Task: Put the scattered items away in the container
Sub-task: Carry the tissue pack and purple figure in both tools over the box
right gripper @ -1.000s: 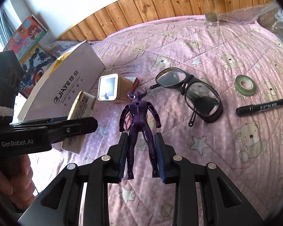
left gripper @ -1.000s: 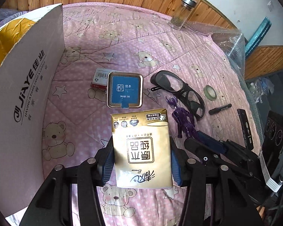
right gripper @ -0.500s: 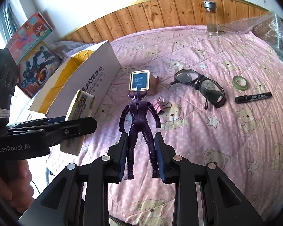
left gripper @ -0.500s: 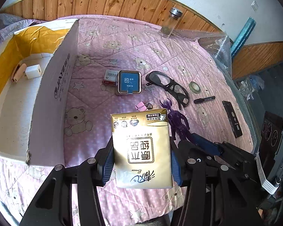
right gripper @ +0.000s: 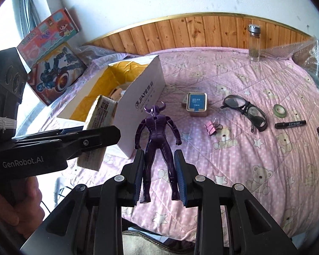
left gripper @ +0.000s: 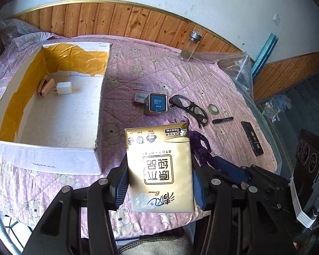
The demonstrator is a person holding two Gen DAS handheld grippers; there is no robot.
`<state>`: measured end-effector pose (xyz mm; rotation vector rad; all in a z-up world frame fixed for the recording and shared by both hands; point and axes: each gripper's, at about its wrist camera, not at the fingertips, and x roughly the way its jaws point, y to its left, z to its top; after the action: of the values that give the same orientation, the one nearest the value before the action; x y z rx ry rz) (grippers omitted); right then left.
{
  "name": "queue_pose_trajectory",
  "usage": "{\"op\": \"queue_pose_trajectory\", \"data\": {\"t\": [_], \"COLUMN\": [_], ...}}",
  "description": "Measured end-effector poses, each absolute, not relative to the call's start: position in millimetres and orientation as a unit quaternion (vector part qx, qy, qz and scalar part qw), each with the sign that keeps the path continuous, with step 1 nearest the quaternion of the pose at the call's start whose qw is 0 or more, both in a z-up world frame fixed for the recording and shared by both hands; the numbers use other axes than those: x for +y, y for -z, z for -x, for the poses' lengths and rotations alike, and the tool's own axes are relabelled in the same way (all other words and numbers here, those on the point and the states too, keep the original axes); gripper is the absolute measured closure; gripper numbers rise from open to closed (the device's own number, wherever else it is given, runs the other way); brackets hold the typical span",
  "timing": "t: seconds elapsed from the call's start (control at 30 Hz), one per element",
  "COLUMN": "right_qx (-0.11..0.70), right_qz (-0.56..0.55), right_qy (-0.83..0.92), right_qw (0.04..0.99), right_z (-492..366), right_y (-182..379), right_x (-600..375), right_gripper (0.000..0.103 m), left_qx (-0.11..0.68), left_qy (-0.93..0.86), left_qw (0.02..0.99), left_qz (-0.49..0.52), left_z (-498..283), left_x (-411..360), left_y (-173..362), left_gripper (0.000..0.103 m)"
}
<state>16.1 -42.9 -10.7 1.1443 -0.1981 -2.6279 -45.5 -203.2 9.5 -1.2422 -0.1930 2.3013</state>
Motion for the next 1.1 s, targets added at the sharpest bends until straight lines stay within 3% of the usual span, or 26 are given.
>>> {"op": "queue_pose_trajectory", "data": {"t": [1.1], "right_qx": [0.036], "right_qz": [-0.365], "right_qy": [0.901], "right_qw": [0.233], "right_z": [22], "right_y": [-45], "right_x": [-178], "right_gripper": [0.073], "left_qx": [-0.175], "left_qy": [-0.876], "left_qw": [0.19], "left_qz": [0.408], "left_z": [64], "left_x": [-353], "left_y": [-40], "left_gripper": [0.051]}}
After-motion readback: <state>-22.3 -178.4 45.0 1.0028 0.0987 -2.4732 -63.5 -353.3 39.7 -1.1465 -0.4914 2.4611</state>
